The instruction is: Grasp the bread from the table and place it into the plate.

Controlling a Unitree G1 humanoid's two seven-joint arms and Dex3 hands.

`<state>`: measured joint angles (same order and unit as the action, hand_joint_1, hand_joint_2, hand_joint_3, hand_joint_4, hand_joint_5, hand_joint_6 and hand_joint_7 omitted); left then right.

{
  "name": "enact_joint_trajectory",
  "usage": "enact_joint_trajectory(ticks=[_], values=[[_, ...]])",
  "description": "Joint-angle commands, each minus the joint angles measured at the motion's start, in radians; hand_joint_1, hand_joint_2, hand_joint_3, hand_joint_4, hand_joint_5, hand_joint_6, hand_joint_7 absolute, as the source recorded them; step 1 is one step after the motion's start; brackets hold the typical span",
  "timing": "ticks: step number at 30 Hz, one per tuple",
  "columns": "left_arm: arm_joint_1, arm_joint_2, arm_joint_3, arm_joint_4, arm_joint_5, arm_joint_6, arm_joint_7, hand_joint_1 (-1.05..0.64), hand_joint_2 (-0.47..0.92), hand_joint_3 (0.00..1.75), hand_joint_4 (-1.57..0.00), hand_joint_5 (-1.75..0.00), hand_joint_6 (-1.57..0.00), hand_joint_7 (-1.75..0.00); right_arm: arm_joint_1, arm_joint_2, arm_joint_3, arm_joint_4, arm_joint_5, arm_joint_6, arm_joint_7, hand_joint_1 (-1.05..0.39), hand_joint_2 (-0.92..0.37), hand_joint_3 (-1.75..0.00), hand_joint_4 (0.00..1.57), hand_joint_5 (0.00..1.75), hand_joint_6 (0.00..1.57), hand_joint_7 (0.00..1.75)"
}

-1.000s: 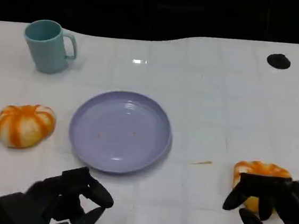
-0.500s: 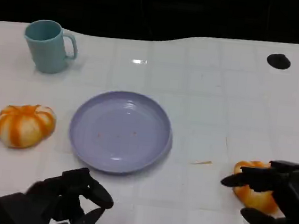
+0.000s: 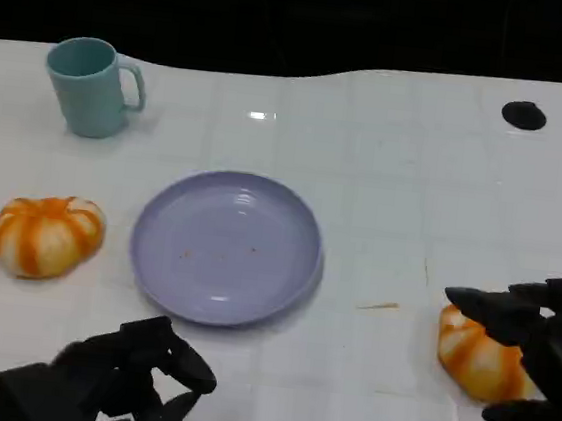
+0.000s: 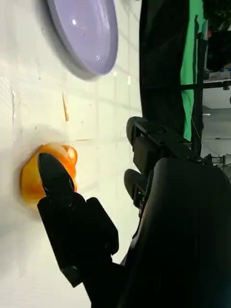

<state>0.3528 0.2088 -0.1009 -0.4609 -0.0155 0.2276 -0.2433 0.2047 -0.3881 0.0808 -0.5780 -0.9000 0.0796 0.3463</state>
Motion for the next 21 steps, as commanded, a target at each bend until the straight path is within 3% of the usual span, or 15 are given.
enact_joint_trajectory(ticks=[1, 13, 21], values=[[-0.004, 0.002, -0.001, -0.006, 0.004, -0.003, 0.003, -0.26, 0.85, 0.58, -0.65, -1.75, -0.64, -1.28, -0.022, -0.014, 0.013, 0.017, -0.039, 0.019, 0.017, -0.43, -0.78, -0.01, 0.07, 0.41, 0.32, 0.0], [-0.006, -0.004, -0.004, -0.012, 0.005, 0.012, 0.005, -0.26, 0.82, 0.63, -0.64, -1.75, -0.64, -1.28, -0.124, -0.017, 0.08, 0.229, -0.067, 0.039, 0.008, -0.45, -0.85, -0.02, 0.07, 0.43, 0.31, 0.0], [0.005, -0.003, -0.003, -0.028, 0.003, 0.018, 0.002, -0.28, 0.8, 0.65, -0.64, -1.75, -0.64, -1.27, -0.215, 0.025, 0.118, 0.395, 0.02, 0.115, 0.039, -0.42, -0.91, -0.02, 0.09, 0.38, 0.34, 0.01]])
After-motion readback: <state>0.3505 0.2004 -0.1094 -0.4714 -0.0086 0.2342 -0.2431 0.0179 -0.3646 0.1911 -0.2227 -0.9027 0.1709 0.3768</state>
